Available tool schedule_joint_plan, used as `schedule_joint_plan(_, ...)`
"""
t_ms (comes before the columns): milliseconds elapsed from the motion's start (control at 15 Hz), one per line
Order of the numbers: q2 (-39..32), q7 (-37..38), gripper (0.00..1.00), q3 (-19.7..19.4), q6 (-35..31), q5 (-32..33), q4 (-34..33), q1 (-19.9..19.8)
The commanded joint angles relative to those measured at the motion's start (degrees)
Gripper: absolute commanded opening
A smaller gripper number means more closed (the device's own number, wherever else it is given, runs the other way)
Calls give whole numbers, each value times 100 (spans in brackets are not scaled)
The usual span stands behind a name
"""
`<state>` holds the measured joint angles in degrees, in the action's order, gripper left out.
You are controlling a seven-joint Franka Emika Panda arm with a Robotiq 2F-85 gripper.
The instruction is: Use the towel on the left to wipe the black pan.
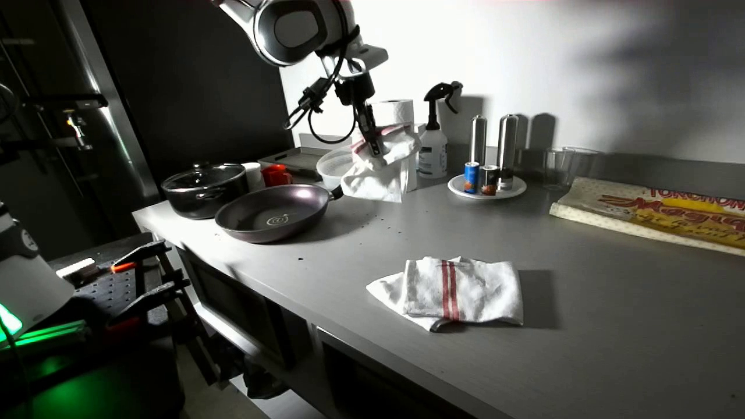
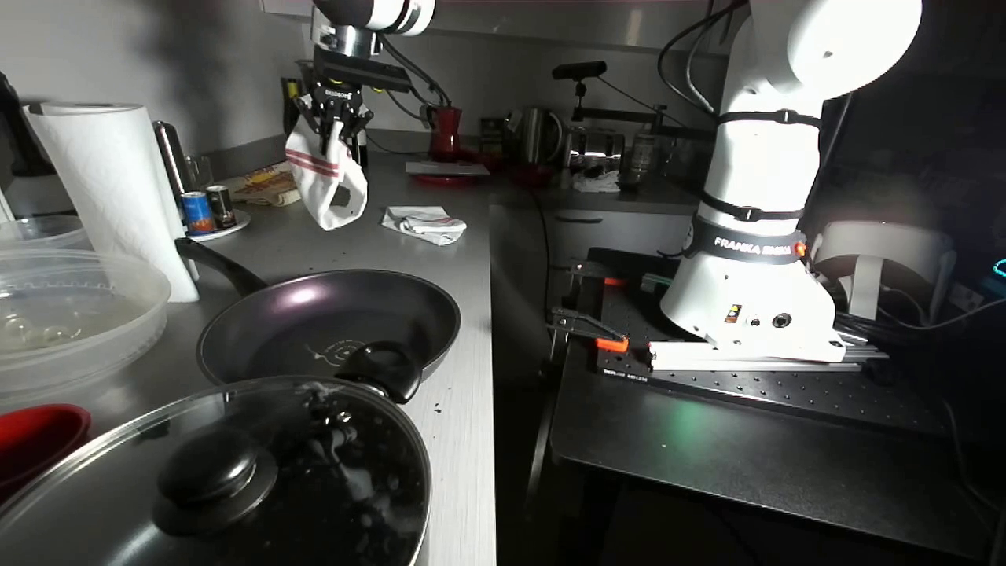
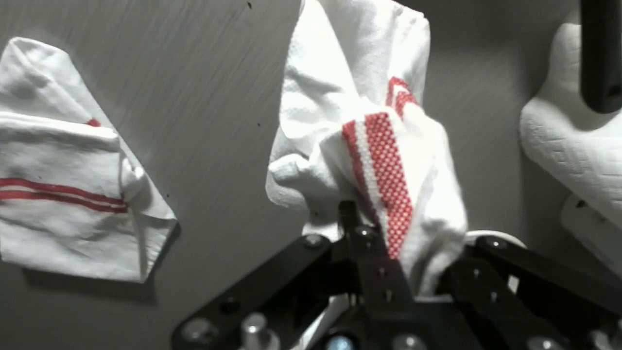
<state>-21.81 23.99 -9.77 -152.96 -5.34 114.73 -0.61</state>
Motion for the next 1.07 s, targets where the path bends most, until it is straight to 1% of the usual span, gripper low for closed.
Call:
schedule_joint_plan(0, -790, 575, 3, -211, 373, 3, -681, 2)
schedule_joint_plan(200, -1327, 872, 3, -263, 772, -82, -1036, -2)
schedule_joint_plan(467, -1842, 1250, 3, -254, 1228, -124, -1400, 17)
schedule_joint_plan(733, -2170, 1596, 3, -277, 1549, -89, -1737, 31)
schedule_joint_plan(933, -2287, 1944, 3, -315, 1815, -55, -1924, 68)
schedule_joint_plan(1000, -2298, 2027, 31, -301, 1893, -65, -1973, 57)
